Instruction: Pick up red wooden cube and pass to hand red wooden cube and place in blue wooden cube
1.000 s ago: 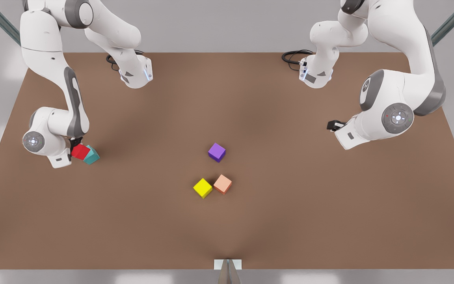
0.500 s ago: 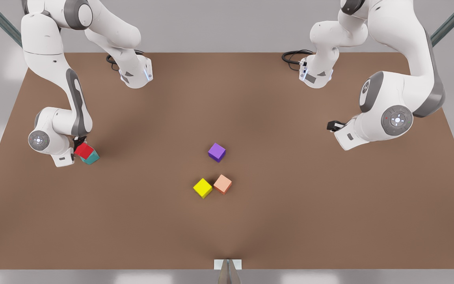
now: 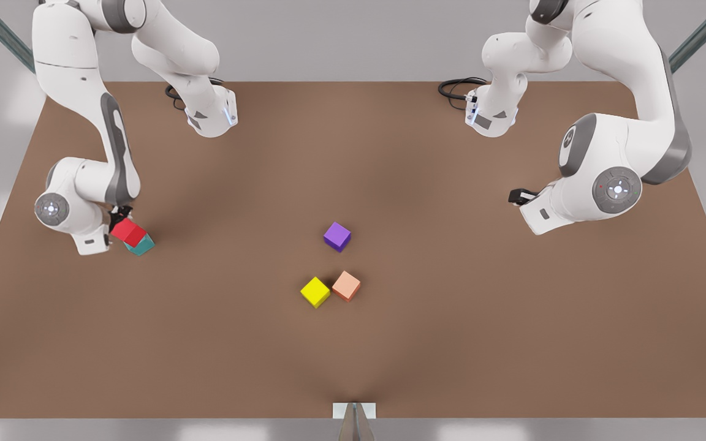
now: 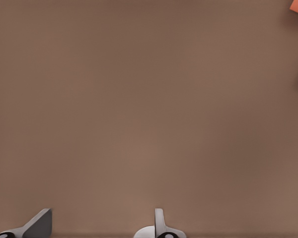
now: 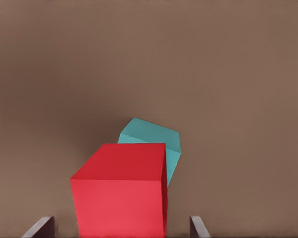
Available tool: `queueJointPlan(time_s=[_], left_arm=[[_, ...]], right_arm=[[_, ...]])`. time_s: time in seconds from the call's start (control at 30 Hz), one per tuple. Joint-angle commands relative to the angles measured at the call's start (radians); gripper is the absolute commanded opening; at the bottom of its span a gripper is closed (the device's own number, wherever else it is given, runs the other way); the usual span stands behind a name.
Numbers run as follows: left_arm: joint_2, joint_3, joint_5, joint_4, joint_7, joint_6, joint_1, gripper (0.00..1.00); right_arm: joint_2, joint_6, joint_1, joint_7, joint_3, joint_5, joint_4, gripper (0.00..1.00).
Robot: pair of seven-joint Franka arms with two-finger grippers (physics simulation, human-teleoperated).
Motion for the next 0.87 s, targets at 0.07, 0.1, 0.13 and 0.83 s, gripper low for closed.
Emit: queueJointPlan(time_s=[0.07,0.1,0.13,0.83], left_arm=[[-0.001,0.0,-0.001,-0.001,0.004,-0.001,-0.001,1.0],[-0.001,0.0,-0.001,-0.001,0.004,-0.002,-0.001,1.0],[0.0,0.0,0.0,-0.001,0.004,-0.002,-0.001,1.0],[-0.001,0.0,0.0,0.001,0.007,-0.002,0.001,1.0]], right_arm=[[-0.09,-0.229,0.023,0.026,0.028,0.133,0.037,1.0],[-0.098,-0.283,0.052,0.038,0.028,0.18,0.096,1.0],[-0.066,-0.292,0.09,0.118,0.028,0.284,0.18,1.0],[-0.083,-0.867,0.214,1.345,0.027,0.254,0.708,1.0]])
